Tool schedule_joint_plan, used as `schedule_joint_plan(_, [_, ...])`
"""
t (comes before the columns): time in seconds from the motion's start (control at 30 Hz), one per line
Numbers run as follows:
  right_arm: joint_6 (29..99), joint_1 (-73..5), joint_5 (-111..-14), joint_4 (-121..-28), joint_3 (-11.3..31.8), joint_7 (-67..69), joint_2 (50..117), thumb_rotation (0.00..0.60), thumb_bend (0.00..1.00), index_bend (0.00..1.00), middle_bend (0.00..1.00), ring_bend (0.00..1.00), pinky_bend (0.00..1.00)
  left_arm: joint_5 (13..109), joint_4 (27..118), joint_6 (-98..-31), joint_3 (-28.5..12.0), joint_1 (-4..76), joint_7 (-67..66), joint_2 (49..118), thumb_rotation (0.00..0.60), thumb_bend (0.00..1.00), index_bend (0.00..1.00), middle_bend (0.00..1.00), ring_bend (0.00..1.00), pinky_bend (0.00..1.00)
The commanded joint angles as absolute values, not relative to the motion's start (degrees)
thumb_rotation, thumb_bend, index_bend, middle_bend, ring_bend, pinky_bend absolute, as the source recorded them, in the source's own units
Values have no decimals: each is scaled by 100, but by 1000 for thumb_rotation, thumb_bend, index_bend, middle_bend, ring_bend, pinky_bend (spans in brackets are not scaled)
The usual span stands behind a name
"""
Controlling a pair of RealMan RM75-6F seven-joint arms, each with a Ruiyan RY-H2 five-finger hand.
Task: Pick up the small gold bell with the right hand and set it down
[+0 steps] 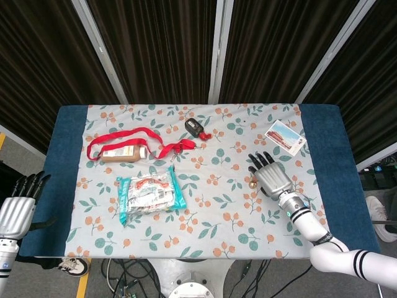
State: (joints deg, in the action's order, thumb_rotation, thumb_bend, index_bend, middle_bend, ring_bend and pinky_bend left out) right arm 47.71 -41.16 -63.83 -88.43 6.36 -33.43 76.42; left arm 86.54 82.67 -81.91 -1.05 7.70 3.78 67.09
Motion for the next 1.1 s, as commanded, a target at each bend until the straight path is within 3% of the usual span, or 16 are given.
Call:
schedule_joint_plan(0.03, [4738,-4180,-6370,-8778,631,-3303,7699,600,222,300,0,0,0,8655,8252,-8198,-103,763,397,6710,600,46,8,0,0,0])
schedule_joint_plan(1.1, [4712,-4482,-6188,-8374,447,-3157,8033,600,272,497,0,0,0,8646,8086,-8226,-107,721,603,6746,600,47,8,0,0,0])
